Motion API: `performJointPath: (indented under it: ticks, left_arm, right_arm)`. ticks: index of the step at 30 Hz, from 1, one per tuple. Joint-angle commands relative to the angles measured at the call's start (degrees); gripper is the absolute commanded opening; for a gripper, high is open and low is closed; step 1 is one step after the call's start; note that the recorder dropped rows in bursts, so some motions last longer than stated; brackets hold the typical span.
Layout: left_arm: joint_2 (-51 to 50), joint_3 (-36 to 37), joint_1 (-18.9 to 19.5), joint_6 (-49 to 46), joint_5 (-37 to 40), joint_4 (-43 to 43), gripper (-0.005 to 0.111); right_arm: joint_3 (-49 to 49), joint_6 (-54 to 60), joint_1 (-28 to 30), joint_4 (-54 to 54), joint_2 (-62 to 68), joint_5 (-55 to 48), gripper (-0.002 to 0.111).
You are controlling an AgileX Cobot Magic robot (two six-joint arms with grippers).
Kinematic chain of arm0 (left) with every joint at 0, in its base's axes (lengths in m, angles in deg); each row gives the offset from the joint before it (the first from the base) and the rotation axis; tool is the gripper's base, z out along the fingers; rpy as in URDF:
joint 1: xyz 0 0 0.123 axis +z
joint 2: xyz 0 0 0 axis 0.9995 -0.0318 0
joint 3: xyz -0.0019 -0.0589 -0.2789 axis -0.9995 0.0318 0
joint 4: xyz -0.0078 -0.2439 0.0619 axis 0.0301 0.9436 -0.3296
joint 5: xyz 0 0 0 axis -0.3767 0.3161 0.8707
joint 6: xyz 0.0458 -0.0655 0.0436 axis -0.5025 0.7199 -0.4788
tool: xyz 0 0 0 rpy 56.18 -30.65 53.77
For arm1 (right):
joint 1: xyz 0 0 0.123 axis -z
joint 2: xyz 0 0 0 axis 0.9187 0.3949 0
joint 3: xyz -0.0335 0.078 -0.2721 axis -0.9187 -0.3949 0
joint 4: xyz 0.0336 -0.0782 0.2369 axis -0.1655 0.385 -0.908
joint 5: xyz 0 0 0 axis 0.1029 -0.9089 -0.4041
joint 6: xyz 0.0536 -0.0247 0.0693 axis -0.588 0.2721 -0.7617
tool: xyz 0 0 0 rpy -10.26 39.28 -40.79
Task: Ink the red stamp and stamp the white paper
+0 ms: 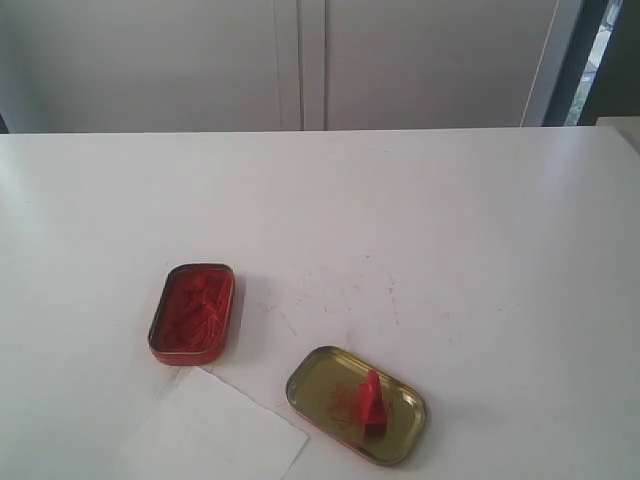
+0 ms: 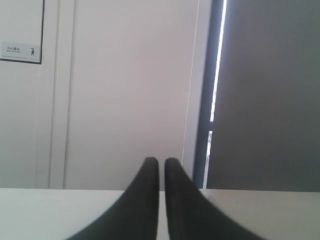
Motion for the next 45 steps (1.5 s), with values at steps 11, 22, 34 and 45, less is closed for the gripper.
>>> performJointPath:
  ticks: [11, 22, 34, 45]
  left_arm:
    - [0.2, 0.5, 0.1, 0.1, 0.3, 0.0, 0.000]
    - [0.2, 0.5, 0.1, 0.1, 0.3, 0.0, 0.000]
    - [0.2, 0.5, 0.1, 0.1, 0.3, 0.0, 0.000]
    - [0.2, 0.5, 0.1, 0.1, 0.3, 0.0, 0.000]
  right_arm:
    - [14.0, 1.3, -0.1, 0.7, 3.8, -10.8, 0.005]
    - [14.8, 2.1, -0.1, 0.1, 4.4, -9.7, 0.005]
    - [25.0, -2.2, -0.1, -1.2, 10.1, -31.8, 0.005]
    - [33.7, -5.7, -0.1, -8.6, 25.6, -48.9, 0.005]
